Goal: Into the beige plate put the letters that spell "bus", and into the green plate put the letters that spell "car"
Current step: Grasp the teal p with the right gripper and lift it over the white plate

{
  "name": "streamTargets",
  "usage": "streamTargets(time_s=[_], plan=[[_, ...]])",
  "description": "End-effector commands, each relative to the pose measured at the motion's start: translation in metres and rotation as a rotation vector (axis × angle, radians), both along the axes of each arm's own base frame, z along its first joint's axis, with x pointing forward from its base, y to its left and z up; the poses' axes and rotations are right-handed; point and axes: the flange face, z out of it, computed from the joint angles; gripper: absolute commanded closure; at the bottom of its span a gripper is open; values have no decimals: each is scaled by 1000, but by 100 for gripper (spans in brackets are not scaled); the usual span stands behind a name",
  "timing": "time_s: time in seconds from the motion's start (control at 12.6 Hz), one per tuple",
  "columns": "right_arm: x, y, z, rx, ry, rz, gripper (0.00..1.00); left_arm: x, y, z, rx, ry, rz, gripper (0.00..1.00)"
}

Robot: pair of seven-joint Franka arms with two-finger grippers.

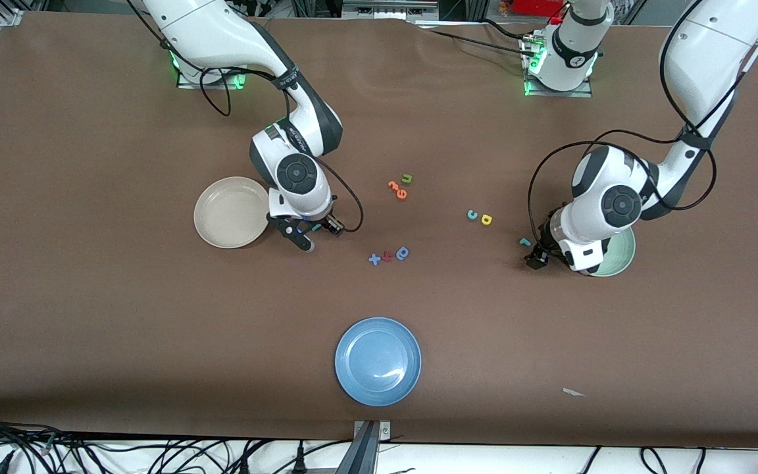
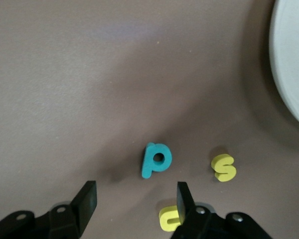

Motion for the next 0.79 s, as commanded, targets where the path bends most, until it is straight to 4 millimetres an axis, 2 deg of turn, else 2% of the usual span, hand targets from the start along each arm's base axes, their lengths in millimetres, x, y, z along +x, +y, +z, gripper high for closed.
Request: streamTargets(time_s=[0.0, 0.08, 0.32, 0.4, 0.48, 0.56, 0.71], plan=[[-6, -11, -10, 6, -18, -31, 29, 1, -10, -10, 11, 0, 7, 15], [-9, -13, -15, 14, -29, -32, 30, 0, -10, -11, 11, 3, 8, 15], [-11, -18, -20, 16, -36, -35, 33, -3, -11, -16, 13, 18, 23, 27], [-10, -19, -19, 16, -37, -36, 36, -4, -11, -18, 14, 20, 21, 31], [-6, -23, -16, 15, -45, -44, 45, -4, -11, -18, 14, 20, 21, 35], [-4, -26, -15, 14, -50, -47, 50, -3, -10, -18, 15, 19, 23, 39], [-3, -27, -16, 13, -49, -47, 51, -3, -10, -18, 14, 20, 21, 47]])
